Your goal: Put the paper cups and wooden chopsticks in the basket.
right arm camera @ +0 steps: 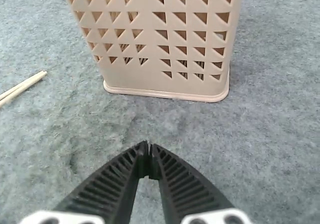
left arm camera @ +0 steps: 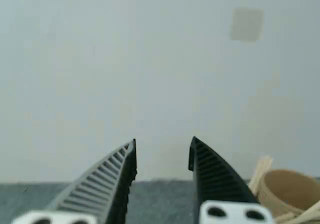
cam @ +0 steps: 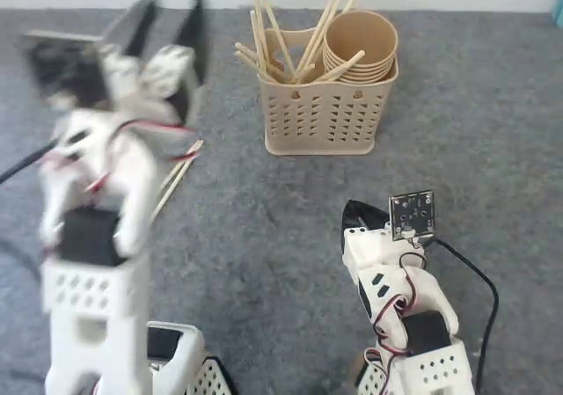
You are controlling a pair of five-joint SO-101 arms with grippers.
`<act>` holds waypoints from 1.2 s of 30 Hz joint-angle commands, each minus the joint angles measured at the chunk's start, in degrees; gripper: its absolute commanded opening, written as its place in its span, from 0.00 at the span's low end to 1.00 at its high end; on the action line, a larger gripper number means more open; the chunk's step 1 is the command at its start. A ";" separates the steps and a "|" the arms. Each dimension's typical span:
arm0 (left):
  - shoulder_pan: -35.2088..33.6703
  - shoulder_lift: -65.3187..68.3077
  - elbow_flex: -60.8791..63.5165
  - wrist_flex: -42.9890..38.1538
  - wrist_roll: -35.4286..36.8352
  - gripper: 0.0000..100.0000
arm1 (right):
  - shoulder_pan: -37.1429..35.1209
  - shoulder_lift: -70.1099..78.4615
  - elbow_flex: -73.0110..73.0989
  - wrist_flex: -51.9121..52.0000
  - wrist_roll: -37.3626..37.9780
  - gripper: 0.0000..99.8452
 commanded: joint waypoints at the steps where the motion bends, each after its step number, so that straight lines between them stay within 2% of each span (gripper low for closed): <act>1: -6.77 -2.64 1.10 12.40 0.09 0.17 | 1.01 -1.01 1.05 0.22 0.88 0.01; 3: -9.41 -2.64 4.44 15.30 -1.76 0.17 | 1.01 -1.01 1.05 0.22 0.88 0.01; 6: -12.48 -2.64 11.56 15.03 -8.35 0.17 | 1.01 -1.01 1.05 0.22 0.88 0.01; 13: -17.49 -2.55 31.52 2.46 -17.76 0.17 | 1.01 -1.01 1.05 0.22 0.88 0.01; 19: -18.55 -2.37 39.78 -1.67 -20.84 0.17 | 0.84 -1.10 1.05 0.92 0.88 0.01; 23: -18.29 3.87 39.16 -2.11 -20.57 0.17 | 0.75 -1.10 1.05 1.19 0.88 0.01; 29: -18.55 22.68 30.99 -5.27 -21.10 0.17 | 0.84 -1.10 1.05 1.19 0.88 0.01; 36: -18.55 43.34 17.54 -5.27 -26.90 0.17 | 0.84 -1.10 1.05 1.19 0.88 0.01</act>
